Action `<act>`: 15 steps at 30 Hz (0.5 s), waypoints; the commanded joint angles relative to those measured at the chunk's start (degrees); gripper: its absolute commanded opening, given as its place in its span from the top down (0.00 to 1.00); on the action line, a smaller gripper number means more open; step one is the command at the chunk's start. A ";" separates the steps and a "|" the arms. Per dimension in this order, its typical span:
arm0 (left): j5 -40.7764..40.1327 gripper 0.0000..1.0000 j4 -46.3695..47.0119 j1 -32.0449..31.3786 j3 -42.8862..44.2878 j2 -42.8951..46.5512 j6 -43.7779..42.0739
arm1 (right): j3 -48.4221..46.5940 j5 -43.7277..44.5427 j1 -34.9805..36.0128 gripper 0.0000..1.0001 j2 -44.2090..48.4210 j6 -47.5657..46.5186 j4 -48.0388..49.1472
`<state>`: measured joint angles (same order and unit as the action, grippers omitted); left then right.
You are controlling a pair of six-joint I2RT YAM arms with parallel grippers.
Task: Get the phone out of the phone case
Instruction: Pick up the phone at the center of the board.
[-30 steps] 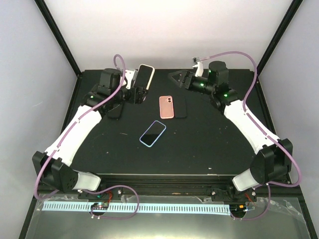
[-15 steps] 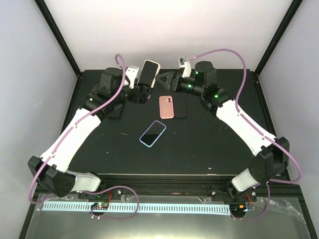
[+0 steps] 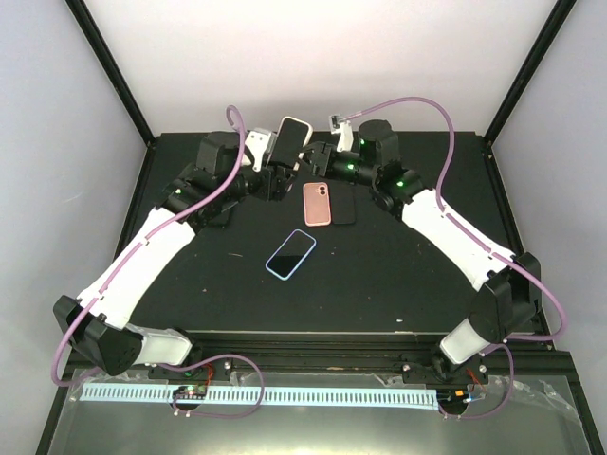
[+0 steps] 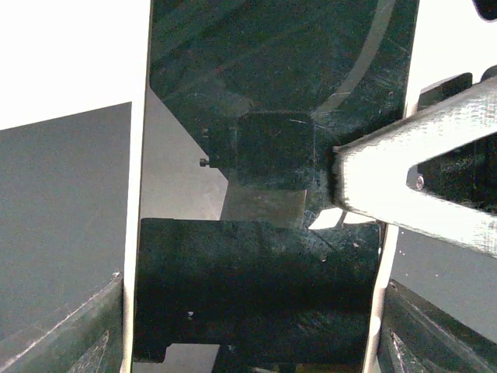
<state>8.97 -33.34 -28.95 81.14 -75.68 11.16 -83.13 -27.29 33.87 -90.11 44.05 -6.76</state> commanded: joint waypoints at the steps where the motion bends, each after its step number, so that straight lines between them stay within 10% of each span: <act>1: -0.92 0.64 5.78 -1.48 2.46 1.41 0.63 | -1.30 0.33 0.50 0.56 -0.93 0.60 1.41; 9: -0.23 0.59 5.92 -1.71 2.19 1.37 0.57 | -0.18 -0.30 0.37 0.87 0.33 0.95 2.21; 15: 1.57 0.27 5.15 -1.39 1.79 1.94 -2.97 | -0.11 -2.68 -0.29 0.99 2.84 -0.31 3.33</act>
<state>7.57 -32.93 -30.20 81.08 -75.75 10.48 -83.22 -28.64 34.39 -90.04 45.69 -5.04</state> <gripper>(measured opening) 0.814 0.129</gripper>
